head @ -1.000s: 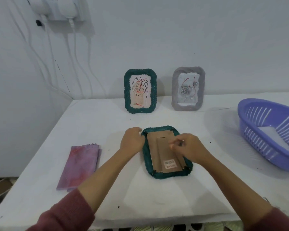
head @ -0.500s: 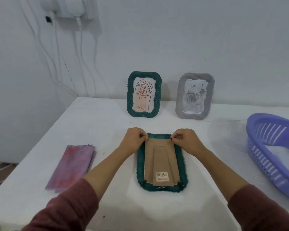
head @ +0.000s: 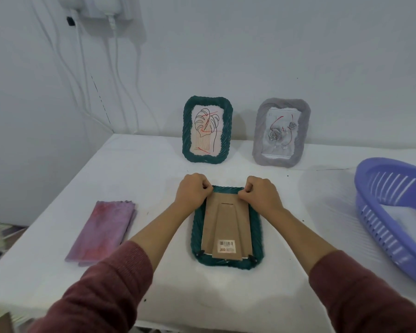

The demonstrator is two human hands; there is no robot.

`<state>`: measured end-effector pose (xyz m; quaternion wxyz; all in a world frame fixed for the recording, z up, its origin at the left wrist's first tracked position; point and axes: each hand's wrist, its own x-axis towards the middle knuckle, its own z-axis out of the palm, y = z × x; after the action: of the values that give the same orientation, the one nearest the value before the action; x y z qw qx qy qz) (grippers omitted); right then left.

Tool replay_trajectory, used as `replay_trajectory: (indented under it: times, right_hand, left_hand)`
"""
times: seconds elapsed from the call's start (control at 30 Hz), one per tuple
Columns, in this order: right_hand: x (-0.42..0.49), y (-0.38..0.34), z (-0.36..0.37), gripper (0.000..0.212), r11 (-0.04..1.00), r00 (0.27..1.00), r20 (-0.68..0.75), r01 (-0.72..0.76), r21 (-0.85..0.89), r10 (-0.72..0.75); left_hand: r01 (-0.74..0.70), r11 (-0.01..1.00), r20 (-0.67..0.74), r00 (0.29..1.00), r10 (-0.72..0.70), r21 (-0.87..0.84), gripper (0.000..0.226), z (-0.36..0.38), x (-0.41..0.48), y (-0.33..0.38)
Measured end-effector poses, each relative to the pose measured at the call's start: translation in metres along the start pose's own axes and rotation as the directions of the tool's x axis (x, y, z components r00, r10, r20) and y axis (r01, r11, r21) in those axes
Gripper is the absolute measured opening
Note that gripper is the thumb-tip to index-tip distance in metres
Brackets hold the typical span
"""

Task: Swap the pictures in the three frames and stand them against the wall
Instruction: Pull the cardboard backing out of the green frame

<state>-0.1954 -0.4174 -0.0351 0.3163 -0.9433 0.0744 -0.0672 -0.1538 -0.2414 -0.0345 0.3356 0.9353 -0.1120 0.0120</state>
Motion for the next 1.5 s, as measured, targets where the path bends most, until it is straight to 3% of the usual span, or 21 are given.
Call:
replay_trajectory:
  times: [0.2, 0.33, 0.43, 0.53, 0.67, 0.77, 0.9, 1.07, 1.33, 1.5]
  right_hand:
    - [-0.002, -0.001, 0.008, 0.007, 0.998, 0.998, -0.056, 0.008, -0.057, -0.011]
    - [-0.012, 0.009, 0.001, 0.029, 0.989, 1.000, 0.026, 0.000, 0.148, -0.004]
    - [-0.034, 0.013, -0.011, 0.036, 0.970, 0.997, -0.041, 0.073, 0.230, -0.065]
    - [-0.073, 0.013, -0.021, 0.015, 0.971, 0.983, -0.041, 0.184, 0.153, -0.179]
    - [-0.119, 0.011, -0.022, 0.003, 0.972, 0.961, 0.148, 0.223, 0.075, -0.232]
    - [-0.138, 0.008, -0.021, 0.011, 0.972, 0.956, 0.177, 0.229, 0.052, -0.234]
    - [-0.153, 0.008, -0.020, 0.031, 0.961, 0.945, 0.199, 0.273, -0.041, -0.260]
    - [-0.158, 0.009, -0.013, 0.027, 0.967, 0.964, 0.106, 0.250, -0.047, -0.244]
    - [-0.162, 0.008, -0.008, 0.025, 0.976, 0.974, 0.073, 0.217, -0.030, -0.214]
    - [-0.162, 0.007, -0.009, 0.021, 0.975, 0.973, 0.073, 0.222, -0.017, -0.220]
  left_hand:
    - [0.063, 0.998, -0.033, 0.997, -0.063, -0.022, 0.010, 0.005, -0.001, 0.002]
    - [0.073, 0.985, -0.005, 0.997, -0.075, -0.158, 0.011, 0.002, -0.011, -0.002]
    - [-0.021, 0.974, -0.066, 0.998, 0.006, -0.224, 0.016, -0.009, -0.037, -0.007]
    - [-0.106, 0.974, -0.073, 0.993, 0.093, -0.201, 0.010, -0.018, -0.073, -0.020]
    - [-0.191, 0.978, 0.068, 0.978, 0.197, -0.087, 0.006, -0.021, -0.107, -0.033]
    - [-0.270, 0.963, 0.128, 0.955, 0.266, 0.015, 0.017, -0.023, -0.123, -0.031]
    - [-0.331, 0.943, 0.189, 0.928, 0.321, 0.026, 0.036, -0.028, -0.141, -0.031]
    - [-0.292, 0.953, 0.186, 0.935, 0.302, -0.081, 0.036, -0.028, -0.146, -0.029]
    - [-0.216, 0.942, 0.136, 0.957, 0.257, -0.256, 0.024, -0.023, -0.148, -0.029]
    - [-0.234, 0.939, 0.140, 0.951, 0.275, -0.253, 0.012, -0.021, -0.146, -0.029]
